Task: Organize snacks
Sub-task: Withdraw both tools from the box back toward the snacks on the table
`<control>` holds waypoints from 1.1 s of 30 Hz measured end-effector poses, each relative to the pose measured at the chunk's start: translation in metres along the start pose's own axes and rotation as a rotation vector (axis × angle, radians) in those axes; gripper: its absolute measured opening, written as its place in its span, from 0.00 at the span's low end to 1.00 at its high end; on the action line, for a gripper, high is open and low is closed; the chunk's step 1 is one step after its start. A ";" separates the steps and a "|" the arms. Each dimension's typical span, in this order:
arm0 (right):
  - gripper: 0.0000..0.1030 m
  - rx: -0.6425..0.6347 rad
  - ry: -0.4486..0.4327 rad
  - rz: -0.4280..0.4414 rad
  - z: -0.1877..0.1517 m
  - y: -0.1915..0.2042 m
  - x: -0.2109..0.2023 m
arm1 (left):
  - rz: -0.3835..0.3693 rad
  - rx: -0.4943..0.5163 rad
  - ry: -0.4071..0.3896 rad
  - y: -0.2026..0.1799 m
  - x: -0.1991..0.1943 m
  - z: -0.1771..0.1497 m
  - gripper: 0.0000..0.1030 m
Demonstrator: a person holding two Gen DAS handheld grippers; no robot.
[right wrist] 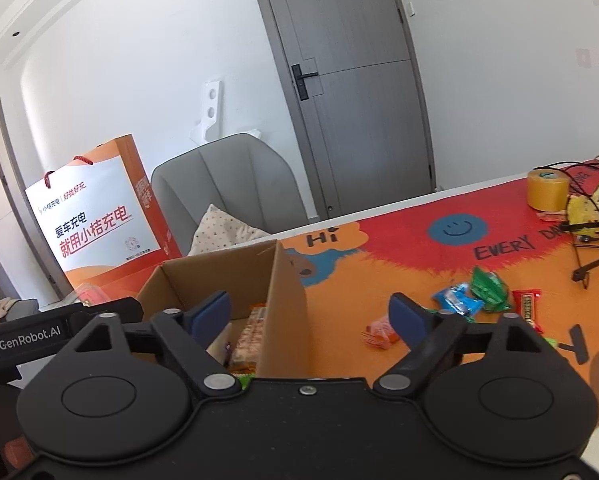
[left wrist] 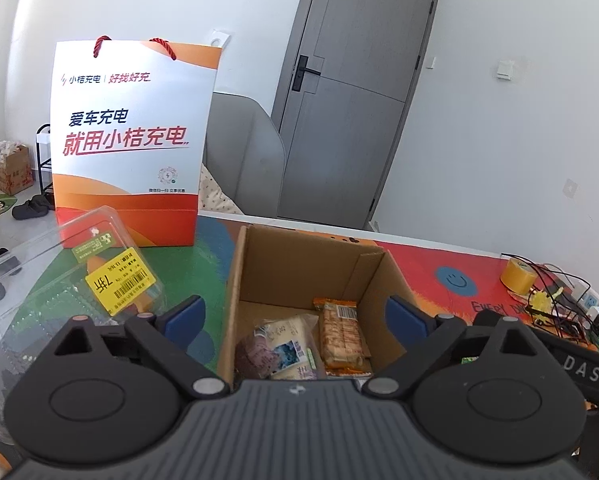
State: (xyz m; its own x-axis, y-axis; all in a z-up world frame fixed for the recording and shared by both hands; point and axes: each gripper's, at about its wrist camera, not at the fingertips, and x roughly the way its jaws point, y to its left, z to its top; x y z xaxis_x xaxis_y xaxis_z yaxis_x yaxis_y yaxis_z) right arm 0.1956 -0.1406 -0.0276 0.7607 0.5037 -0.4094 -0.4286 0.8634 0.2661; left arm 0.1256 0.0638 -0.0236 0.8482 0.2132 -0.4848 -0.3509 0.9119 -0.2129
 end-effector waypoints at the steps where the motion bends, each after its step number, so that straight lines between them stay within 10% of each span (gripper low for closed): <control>1: 0.91 -0.003 -0.004 -0.011 -0.001 -0.002 -0.003 | -0.003 0.003 0.003 -0.002 0.000 -0.001 0.94; 33: 1.00 0.061 -0.017 -0.112 -0.012 -0.084 -0.067 | -0.151 0.085 0.090 -0.089 -0.010 -0.025 0.99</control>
State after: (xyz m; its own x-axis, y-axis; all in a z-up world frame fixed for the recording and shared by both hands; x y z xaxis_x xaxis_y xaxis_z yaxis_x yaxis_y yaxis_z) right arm 0.1748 -0.2469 -0.0328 0.8107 0.4030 -0.4247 -0.3103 0.9109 0.2721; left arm 0.1381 -0.0284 -0.0213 0.8483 0.0430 -0.5277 -0.1845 0.9582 -0.2185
